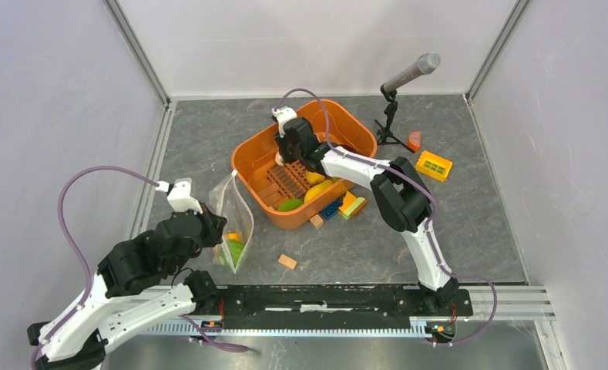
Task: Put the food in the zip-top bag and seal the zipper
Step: Pick up the fake seafood from the bin.
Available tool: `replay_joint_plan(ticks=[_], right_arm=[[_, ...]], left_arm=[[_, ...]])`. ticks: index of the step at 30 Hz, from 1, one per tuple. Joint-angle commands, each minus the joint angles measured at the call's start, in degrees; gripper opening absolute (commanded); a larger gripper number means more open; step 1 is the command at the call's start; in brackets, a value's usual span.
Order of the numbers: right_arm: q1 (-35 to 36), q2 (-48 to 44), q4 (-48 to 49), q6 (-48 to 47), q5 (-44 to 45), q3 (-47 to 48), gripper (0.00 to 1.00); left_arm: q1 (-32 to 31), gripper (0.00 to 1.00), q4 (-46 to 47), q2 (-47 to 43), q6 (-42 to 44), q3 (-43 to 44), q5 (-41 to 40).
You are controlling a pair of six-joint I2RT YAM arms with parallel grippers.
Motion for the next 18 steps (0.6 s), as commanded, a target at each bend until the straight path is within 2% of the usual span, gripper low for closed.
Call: replay_joint_plan(ticks=[1, 3, 7, 9, 18], right_arm=[[-1.5, -3.2, 7.1, 0.3, -2.0, -2.4, 0.21], [-2.1, -4.7, 7.5, 0.5, -3.3, -3.4, 0.09], [-2.3, -10.4, 10.8, 0.2, -3.8, -9.3, 0.05], [-2.4, -13.8, 14.1, 0.2, -3.6, -13.4, 0.01], [-2.9, -24.0, 16.5, -1.9, -6.8, -21.2, 0.0]], left_arm=[[-0.2, 0.1, 2.4, -0.8, -0.4, -0.3, 0.7], [-0.2, 0.1, 2.4, -0.7, -0.4, -0.4, 0.8], [-0.2, 0.1, 2.5, -0.2, -0.2, -0.3, 1.0], [-0.2, 0.1, 2.5, 0.3, -0.1, -0.1, 1.0], [-0.2, 0.09, 3.2, 0.7, 0.1, -0.6, 1.6]])
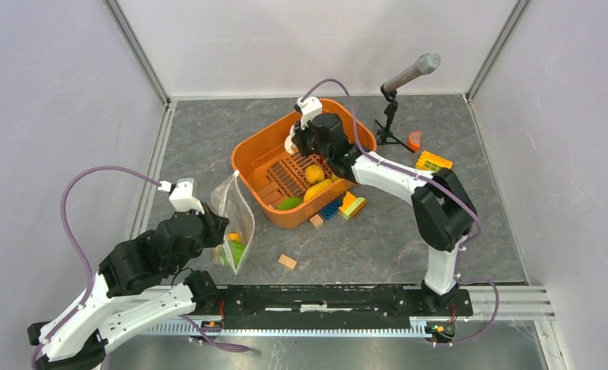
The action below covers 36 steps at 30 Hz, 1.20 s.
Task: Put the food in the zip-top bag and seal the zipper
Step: Pick up the fake seafood from the bin, then place the fake seafood in the zipper food storage bag.
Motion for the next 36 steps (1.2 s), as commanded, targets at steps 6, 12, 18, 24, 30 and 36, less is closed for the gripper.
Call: replay_joint_plan(ticks=[6, 12, 18, 24, 30, 36], right_arm=[[-0.1, -17.9, 8.0, -1.5, -10.9, -10.7, 0.0], [3.5, -28.5, 9.6, -1.5, -23.2, -16.1, 0.0], [13.8, -35.8, 10.0, -7.1, -24.4, -20.7, 0.0], [19.8, -37.3, 14.6, -5.6, -26.5, -26.0, 0.0], [22.2, -33.7, 14.1, -6.1, -26.4, -24.8, 0.0], [23.8, -30.7, 11.9, -5.7, -21.4, -21.7, 0.01]], left_arm=[[-0.3, 0.1, 2.6, 1.6, 1.2, 0.9, 1.5], [-0.2, 0.1, 3.4, 3.4, 2.1, 2.4, 2.1], [-0.2, 0.1, 5.0, 6.1, 3.0, 3.2, 2.2], [-0.2, 0.1, 4.9, 5.9, 3.3, 3.3, 2.2], [-0.2, 0.1, 4.9, 5.9, 3.4, 3.2, 3.0], [-0.2, 0.1, 4.9, 6.5, 3.7, 3.7, 3.4]])
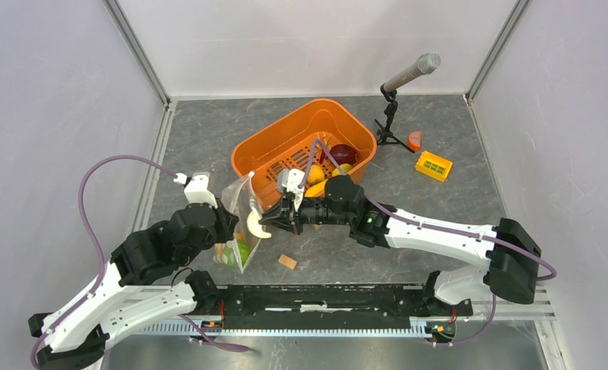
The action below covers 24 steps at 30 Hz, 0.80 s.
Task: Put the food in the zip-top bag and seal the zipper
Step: Place the fake seafood in the zipper food storage bag.
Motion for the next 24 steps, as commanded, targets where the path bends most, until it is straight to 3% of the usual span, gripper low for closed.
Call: replay_joint_plan(ticks=[1, 8, 10, 14, 17, 24], right_arm=[[1.1, 2.5, -0.7, 0.0, 5.4, 5.6, 0.02], [1.8, 7.7, -10.4, -1.8, 15.2, 11.4, 0.14], [1.8, 8.1, -12.3, -2.4, 15.3, 12.5, 0.21], [1.8, 6.8, -11.9, -3.0, 16.7, 11.8, 0.51], [1.8, 5.7, -11.5, -3.6, 15.0, 11.8, 0.59], [1.8, -0.6, -7.8, -4.1, 10.8, 9.3, 0.64]], left_arm=[[-0.2, 0.1, 2.3, 0.5, 2.2, 2.7, 0.5], [-0.2, 0.1, 2.3, 1.2, 2.7, 3.3, 0.7], [-0.2, 0.1, 2.3, 1.4, 2.7, 3.3, 0.7], [-0.2, 0.1, 2.3, 1.4, 2.8, 3.3, 0.3], [-0.3, 0.1, 2.3, 1.4, 2.6, 3.3, 0.0], [-0.2, 0.1, 0.4, 0.7, 1.6, 3.2, -2.2]])
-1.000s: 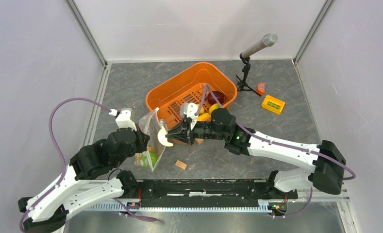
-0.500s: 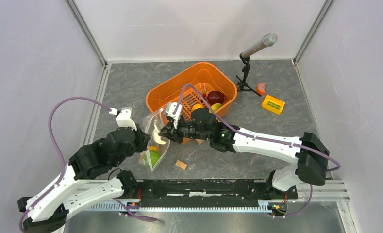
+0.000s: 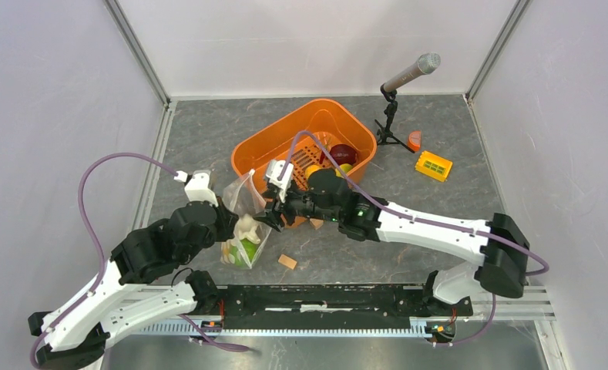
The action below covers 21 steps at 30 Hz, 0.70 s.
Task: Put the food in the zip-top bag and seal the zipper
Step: Place the fake seafood in the zipper food storage bag, then pick up the fake vegetable from the bin.
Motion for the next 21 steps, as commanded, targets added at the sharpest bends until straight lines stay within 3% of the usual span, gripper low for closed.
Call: replay_joint_plan(ticks=[1, 5, 9, 14, 21], right_arm=[[0.2, -8.0, 5.6, -3.0, -1.4, -1.4, 0.66], [0.1, -12.6, 7.4, -7.0, 13.2, -5.3, 0.75], [-4.7, -9.8, 2.9, -8.9, 29.5, -3.7, 0.78], [-19.5, 1.2, -7.5, 1.2, 25.3, 4.1, 0.8], [-28.8, 17.7, -10.0, 10.9, 25.8, 12.7, 0.83]], left_arm=[[-0.2, 0.1, 0.1, -0.8, 0.7, 1.9, -2.7], [-0.2, 0.1, -0.1, -2.1, 0.6, 1.9, -3.4], [-0.2, 0.11, -0.1, -3.4, 0.9, 1.7, -3.1], [-0.2, 0.1, 0.0, -3.9, 0.9, 1.0, -2.9], [-0.2, 0.11, 2.3, -2.9, 1.4, -0.1, -1.6]])
